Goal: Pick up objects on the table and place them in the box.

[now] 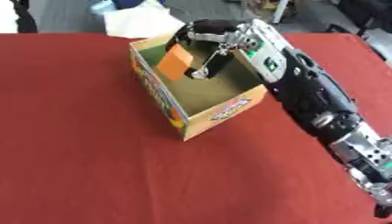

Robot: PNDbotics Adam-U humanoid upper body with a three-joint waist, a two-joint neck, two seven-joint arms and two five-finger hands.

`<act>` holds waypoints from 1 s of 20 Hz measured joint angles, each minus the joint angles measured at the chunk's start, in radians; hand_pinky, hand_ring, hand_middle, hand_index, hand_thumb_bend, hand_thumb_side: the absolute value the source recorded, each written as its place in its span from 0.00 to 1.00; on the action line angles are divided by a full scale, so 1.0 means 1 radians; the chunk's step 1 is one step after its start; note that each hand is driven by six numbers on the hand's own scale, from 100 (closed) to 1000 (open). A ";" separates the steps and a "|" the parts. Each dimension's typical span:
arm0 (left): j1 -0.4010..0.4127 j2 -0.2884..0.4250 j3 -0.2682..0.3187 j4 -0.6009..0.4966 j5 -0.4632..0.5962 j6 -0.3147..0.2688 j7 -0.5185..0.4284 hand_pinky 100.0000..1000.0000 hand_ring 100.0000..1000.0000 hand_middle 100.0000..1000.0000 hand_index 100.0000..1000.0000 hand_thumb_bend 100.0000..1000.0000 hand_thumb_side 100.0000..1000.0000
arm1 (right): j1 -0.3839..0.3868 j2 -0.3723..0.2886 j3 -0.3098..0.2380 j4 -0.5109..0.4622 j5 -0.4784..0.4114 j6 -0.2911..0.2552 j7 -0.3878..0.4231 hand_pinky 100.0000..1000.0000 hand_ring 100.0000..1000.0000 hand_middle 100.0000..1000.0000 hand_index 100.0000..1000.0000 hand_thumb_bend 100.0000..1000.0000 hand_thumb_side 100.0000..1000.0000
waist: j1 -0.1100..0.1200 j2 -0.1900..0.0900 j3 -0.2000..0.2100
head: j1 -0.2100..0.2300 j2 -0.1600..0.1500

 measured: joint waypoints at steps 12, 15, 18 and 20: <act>0.000 -0.007 -0.010 0.000 -0.012 0.002 0.001 0.50 0.79 0.82 0.74 0.00 0.52 | 0.004 -0.002 -0.019 0.004 0.073 -0.025 -0.005 0.82 0.91 0.79 0.92 0.28 0.20 | 0.005 0.000 -0.007 | -0.002 0.000; 0.001 -0.008 -0.011 0.000 -0.014 0.002 0.001 0.50 0.79 0.82 0.74 0.00 0.52 | -0.002 -0.009 -0.038 -0.020 0.058 -0.015 -0.028 0.82 0.91 0.77 0.92 0.27 0.16 | 0.006 -0.004 -0.011 | -0.001 0.002; 0.008 -0.008 -0.011 0.000 -0.014 0.002 0.001 0.50 0.79 0.82 0.74 0.00 0.52 | -0.003 -0.021 -0.059 -0.056 0.034 0.000 -0.044 0.82 0.91 0.77 0.92 0.27 0.14 | 0.006 -0.012 -0.013 | 0.000 0.005; 0.010 -0.008 -0.011 0.000 -0.014 0.002 0.001 0.50 0.80 0.82 0.74 0.00 0.52 | -0.003 -0.035 -0.072 -0.084 0.014 0.010 -0.053 0.81 0.91 0.76 0.92 0.26 0.13 | 0.008 -0.017 -0.018 | 0.004 0.006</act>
